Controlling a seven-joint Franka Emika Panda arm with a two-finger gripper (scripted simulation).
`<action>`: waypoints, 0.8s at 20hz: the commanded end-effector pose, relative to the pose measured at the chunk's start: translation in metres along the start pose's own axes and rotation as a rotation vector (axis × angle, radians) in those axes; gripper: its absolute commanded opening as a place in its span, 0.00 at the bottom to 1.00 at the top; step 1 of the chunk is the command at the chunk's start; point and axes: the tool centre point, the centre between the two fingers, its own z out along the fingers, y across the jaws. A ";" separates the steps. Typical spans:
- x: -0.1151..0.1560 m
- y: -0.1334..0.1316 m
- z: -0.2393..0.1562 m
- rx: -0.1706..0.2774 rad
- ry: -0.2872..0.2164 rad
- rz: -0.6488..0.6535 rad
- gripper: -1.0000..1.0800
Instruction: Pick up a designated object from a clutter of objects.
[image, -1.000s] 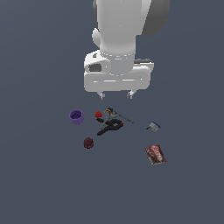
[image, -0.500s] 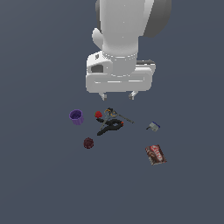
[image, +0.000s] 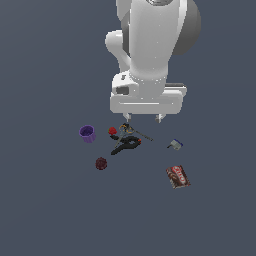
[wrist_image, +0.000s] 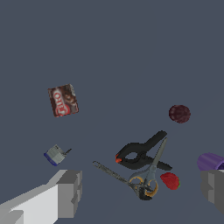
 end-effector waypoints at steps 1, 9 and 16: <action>0.000 -0.011 0.012 0.003 -0.003 0.041 0.96; -0.003 -0.049 0.054 0.010 -0.012 0.191 0.96; -0.010 -0.081 0.091 0.010 -0.019 0.324 0.96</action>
